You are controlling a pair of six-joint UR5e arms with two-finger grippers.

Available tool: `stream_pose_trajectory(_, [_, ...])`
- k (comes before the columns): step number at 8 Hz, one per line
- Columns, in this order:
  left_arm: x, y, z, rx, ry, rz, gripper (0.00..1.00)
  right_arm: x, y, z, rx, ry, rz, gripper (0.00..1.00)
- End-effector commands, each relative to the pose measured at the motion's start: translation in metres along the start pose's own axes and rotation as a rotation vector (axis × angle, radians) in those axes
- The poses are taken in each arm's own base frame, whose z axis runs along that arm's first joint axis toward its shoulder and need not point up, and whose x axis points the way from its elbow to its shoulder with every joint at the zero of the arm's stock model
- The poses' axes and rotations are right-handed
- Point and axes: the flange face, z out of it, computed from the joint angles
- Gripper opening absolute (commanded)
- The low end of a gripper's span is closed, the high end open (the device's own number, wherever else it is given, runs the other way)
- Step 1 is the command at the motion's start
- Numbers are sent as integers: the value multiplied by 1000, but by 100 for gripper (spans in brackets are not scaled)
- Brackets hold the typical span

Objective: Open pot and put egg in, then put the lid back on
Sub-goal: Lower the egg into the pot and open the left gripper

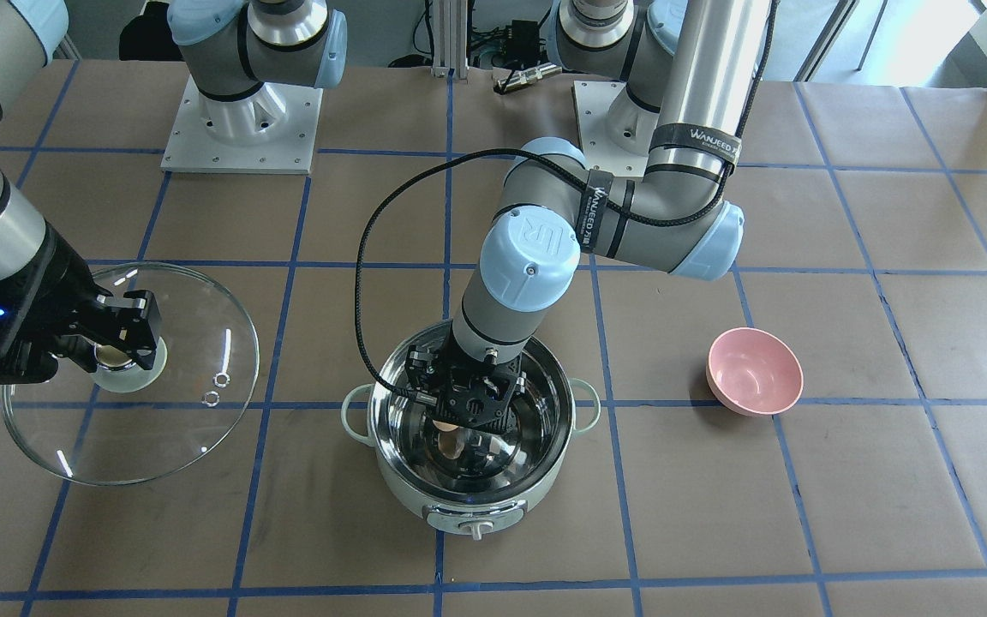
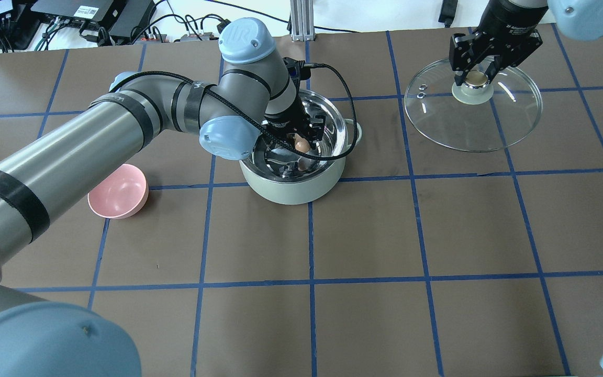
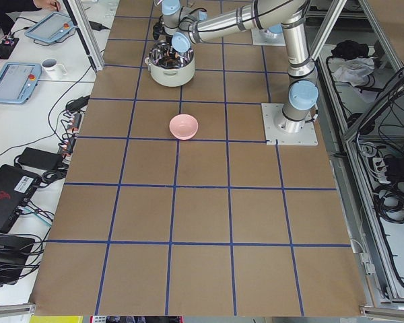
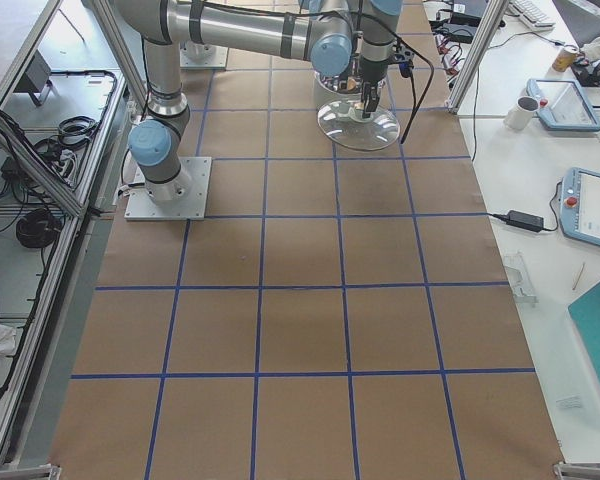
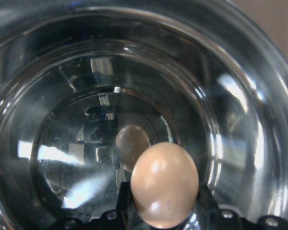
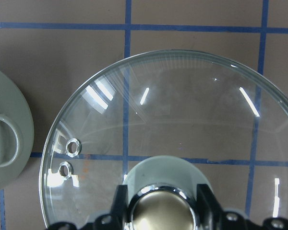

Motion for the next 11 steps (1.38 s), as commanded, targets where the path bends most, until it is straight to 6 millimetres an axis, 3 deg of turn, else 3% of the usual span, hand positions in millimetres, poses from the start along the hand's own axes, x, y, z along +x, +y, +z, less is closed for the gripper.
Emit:
stream_pose_trajectory(1, [-3, 2, 10, -23, -25, 3, 27, 0, 0, 0, 0, 0, 1, 0])
stream_pose_trajectory(5, [-10, 1, 19, -30, -75, -12, 31, 0, 0, 0, 0, 0, -1, 0])
stream_pose_trajectory(6, [-10, 1, 18, -28, -75, -14, 41, 0, 0, 0, 1, 0, -1, 0])
stream_pose_trajectory(7, [-9, 0, 16, -23, -73, -25, 84, 0, 0, 0, 2, -1, -1, 0])
stream_pose_trajectory(9, [-5, 6, -8, -16, -77, -44, 98, 0, 0, 1, 0, 0, -1, 0])
stream_pose_trajectory(11, [3, 24, -60, -49, -82, -50, 100, 0, 0, 1, 0, -2, 2, 0])
